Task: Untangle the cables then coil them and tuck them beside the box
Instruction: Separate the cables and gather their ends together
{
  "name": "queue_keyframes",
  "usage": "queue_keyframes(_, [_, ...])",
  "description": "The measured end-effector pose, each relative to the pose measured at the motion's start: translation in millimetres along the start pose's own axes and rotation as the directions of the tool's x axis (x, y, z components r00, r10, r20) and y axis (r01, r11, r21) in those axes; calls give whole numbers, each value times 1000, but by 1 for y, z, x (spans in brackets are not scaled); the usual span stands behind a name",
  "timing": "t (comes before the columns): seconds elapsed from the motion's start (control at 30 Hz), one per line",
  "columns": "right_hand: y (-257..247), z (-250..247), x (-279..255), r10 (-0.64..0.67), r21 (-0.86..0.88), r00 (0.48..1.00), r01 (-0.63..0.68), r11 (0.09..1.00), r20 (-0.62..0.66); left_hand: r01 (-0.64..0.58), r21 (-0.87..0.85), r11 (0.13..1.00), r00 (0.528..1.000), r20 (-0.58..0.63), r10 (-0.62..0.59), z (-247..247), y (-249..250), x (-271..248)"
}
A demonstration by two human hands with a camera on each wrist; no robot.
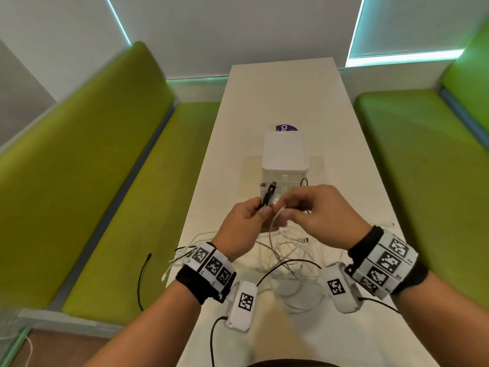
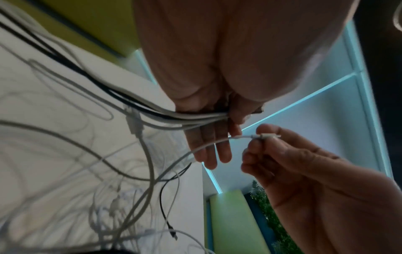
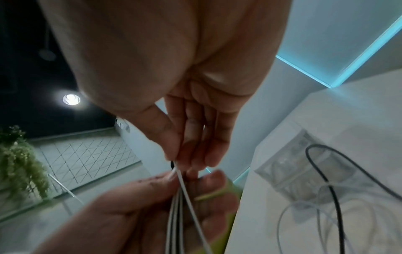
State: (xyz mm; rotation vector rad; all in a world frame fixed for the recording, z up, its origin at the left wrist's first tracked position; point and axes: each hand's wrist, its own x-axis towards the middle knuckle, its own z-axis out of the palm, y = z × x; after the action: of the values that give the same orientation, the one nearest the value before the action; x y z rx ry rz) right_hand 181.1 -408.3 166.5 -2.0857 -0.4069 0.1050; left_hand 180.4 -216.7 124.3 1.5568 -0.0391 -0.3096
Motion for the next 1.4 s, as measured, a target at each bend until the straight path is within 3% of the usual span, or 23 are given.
queue_keyframes(0.1, [2,-2,5,5,-60,999,-8,998,-40,69,-88,994,994,96,-61,5,-6,-5])
queue_keyframes(0.23, [7,5,6,3,-10,991,-4,1000,-132,97,-155,983,985,154,-73,5,-8,-6])
queue_keyframes(0.4, [9,5,9,-40,38,967,51,998,-252,115,-149,982,974,211,-82,4,-5,-8])
queue_keyframes(0.53, [8,7,11,-112,112,992,118,987,-57,141,-219,965,975,200,-97,11,-7,-4])
queue_keyframes(0.6, [6,12,11,-147,15,989,147,989,31,185,-301,936,974,182,-134,14,-6,-3])
queue_keyframes(0.7, [4,15,11,-150,-47,987,153,987,64,253,-305,918,960,201,-197,13,-3,-6])
queue_keyframes(0.8, [4,15,11,-128,14,985,128,992,117,212,-269,939,962,225,-153,10,-4,-10])
queue_keyframes(0.87, [6,21,12,-69,256,995,50,965,67,156,-279,948,977,183,-107,9,-3,-10])
queue_keyframes(0.93, [9,29,12,117,596,992,-123,793,50,116,-345,931,988,132,-74,5,1,-7])
queue_keyframes(0.97, [13,35,11,188,666,977,-204,718,97,92,-392,915,993,109,-53,2,4,-4])
queue_keyframes(1.0, [17,41,8,221,643,963,-269,717,155,64,-438,896,996,89,-27,-2,7,-2])
queue_keyframes(1.07, [23,53,0,215,344,941,-298,890,261,21,-485,874,998,55,6,-9,13,1])
queue_keyframes(1.1, [25,59,-5,197,197,941,-256,946,276,8,-470,883,999,34,9,-11,16,1])
queue_keyframes(1.23, [36,58,-3,197,25,955,-208,978,222,-37,-263,964,996,-90,14,-18,18,3])
queue_keyframes(1.3, [43,48,0,206,-227,968,-170,959,146,-59,6,998,989,-132,60,-25,19,4])
queue_keyframes(1.33, [47,43,1,193,-341,977,-151,928,94,-87,218,972,984,-132,118,-29,19,4])
queue_keyframes(1.4, [49,35,4,151,-373,987,-118,920,60,-139,609,781,981,-21,191,-33,19,3])
